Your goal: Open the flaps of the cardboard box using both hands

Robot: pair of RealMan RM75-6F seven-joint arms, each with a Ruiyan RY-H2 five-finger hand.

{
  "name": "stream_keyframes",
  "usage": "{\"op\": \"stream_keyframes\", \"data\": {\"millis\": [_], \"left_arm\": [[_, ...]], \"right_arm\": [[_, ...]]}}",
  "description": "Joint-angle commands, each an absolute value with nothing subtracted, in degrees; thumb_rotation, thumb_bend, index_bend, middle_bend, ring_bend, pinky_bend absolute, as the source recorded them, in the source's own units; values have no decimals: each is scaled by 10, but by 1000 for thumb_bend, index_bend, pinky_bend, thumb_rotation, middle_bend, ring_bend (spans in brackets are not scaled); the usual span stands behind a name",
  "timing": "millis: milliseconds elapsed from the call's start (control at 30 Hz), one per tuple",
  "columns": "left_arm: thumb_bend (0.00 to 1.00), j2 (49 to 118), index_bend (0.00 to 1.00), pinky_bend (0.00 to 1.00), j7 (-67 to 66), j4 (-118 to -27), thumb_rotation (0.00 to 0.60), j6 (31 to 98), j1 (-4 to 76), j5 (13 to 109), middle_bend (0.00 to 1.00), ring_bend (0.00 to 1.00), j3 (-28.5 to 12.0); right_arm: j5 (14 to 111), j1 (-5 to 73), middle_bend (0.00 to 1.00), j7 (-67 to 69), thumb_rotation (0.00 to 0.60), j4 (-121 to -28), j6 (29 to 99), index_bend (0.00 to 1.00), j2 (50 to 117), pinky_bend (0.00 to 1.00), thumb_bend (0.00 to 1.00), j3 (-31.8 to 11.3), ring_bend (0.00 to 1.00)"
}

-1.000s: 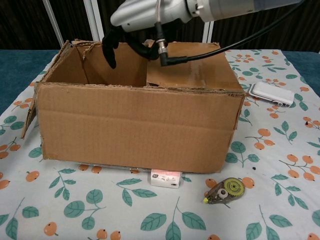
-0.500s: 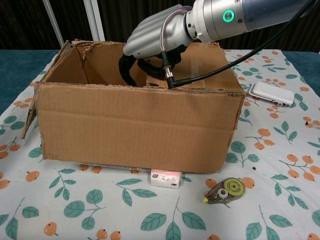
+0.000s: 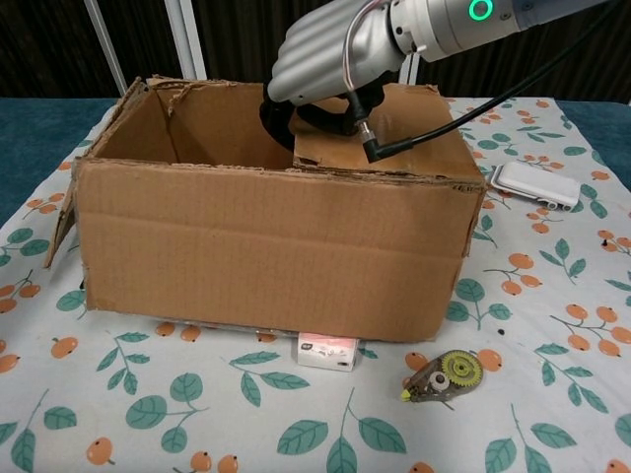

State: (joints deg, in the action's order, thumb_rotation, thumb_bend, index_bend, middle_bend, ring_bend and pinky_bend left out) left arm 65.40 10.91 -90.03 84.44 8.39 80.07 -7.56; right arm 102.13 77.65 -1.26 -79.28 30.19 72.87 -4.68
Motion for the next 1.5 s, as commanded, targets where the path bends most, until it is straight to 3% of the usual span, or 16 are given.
{"op": "stream_keyframes", "data": {"millis": [33,767,1500], "left_arm": [[153,654,0,65,109,-901,600,847,83,804,0,0,-75],[153,650,0,65,120,-905,600,839,81,803,0,0,-76],[171,652,0,65,130,-900,600,843,81,810,0,0,-78]], "right_arm": [[1031,780,300,-25,600,-801,298,469,721,288,1000,-33,229],[1077,826,358,-60,600,-817,283,530,692,288,1000,15,252],[1056,824,384,-149,600,-871,273,546,614,288,1000,-7,260]]}}
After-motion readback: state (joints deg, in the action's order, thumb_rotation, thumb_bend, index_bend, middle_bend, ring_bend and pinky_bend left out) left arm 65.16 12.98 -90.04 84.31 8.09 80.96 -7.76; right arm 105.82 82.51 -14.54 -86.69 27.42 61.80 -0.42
